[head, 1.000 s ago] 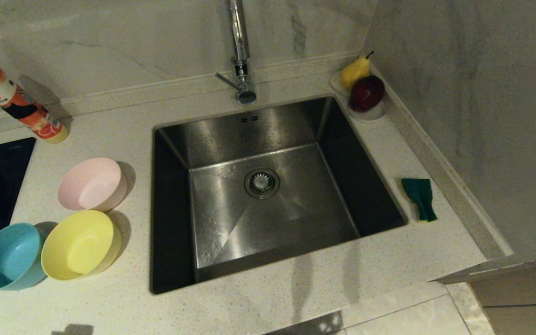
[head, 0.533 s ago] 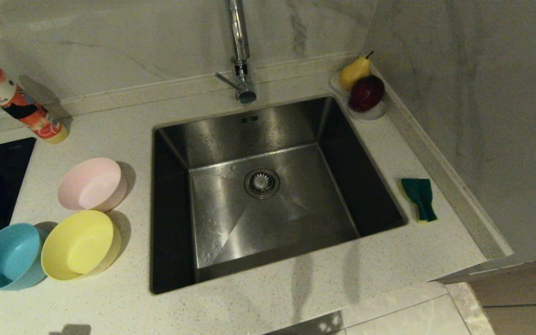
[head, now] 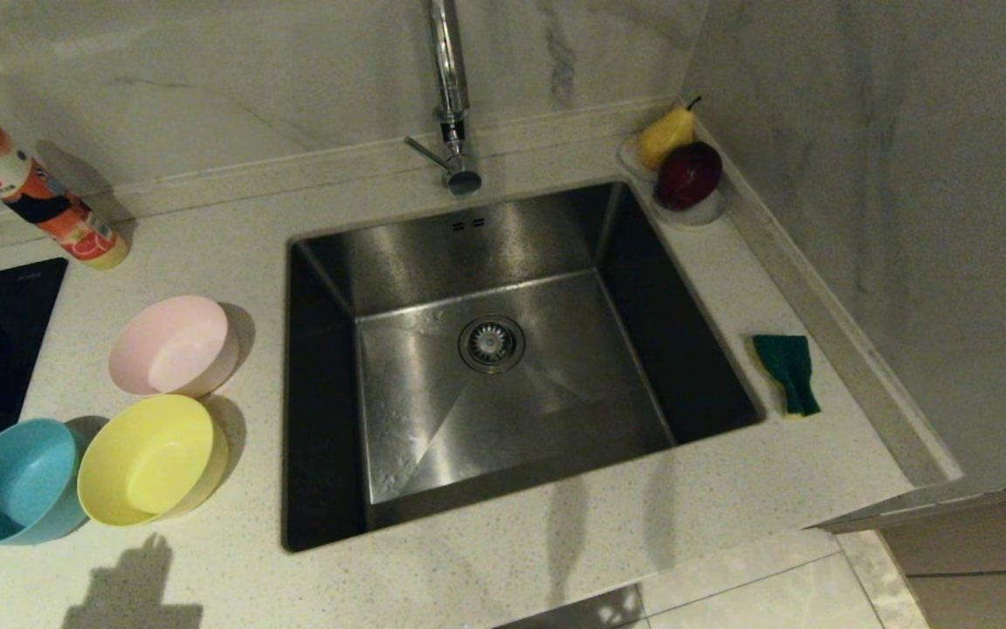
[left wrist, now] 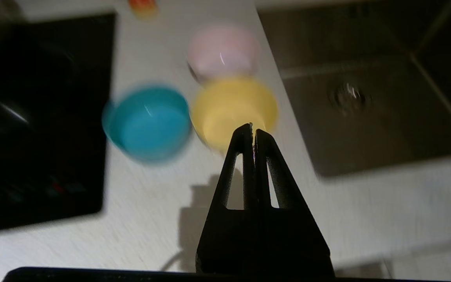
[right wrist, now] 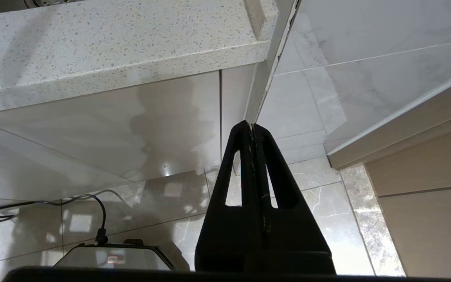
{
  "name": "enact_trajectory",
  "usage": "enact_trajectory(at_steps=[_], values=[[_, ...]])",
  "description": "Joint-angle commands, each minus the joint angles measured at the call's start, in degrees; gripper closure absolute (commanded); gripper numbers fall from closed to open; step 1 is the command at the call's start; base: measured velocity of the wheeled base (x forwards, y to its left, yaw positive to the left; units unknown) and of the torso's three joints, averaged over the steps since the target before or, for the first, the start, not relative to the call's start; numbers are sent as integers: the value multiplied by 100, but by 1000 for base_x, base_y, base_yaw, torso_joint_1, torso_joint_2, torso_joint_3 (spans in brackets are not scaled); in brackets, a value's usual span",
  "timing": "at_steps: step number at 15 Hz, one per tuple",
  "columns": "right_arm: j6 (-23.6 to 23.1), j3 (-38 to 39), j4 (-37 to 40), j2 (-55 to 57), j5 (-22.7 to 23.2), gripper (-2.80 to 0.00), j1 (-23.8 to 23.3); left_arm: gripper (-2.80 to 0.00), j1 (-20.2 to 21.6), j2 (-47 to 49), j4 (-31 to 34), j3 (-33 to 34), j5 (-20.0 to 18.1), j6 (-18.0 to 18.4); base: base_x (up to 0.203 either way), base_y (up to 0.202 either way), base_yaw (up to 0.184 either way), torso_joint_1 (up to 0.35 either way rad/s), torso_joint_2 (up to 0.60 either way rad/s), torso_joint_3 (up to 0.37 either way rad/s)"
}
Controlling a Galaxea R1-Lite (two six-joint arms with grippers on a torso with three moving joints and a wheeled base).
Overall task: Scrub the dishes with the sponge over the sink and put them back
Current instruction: Grab the dish soap
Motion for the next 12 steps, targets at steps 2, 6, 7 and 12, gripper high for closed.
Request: enact_trajectory(at_steps=[2, 6, 7, 12], values=[[-2, -1, 4, 8, -3, 0, 0, 0, -4, 1903, -231, -1191, 588, -149, 0, 0, 0, 0, 0, 0], [5, -1, 4, 3, -3, 0, 0, 0, -3, 4229, -928, -2578, 1364, -607, 0, 0, 0, 0, 0, 0], [5, -1, 3, 4, -3, 0, 0, 0, 52, 4719, -995, -3019, 1471, -753, 0, 0, 0, 0, 0, 0], [5, -1, -4, 5, -3, 0, 0, 0, 784, 7067, -1079, -4657, 1526, -1515, 0, 0, 0, 0, 0, 0]])
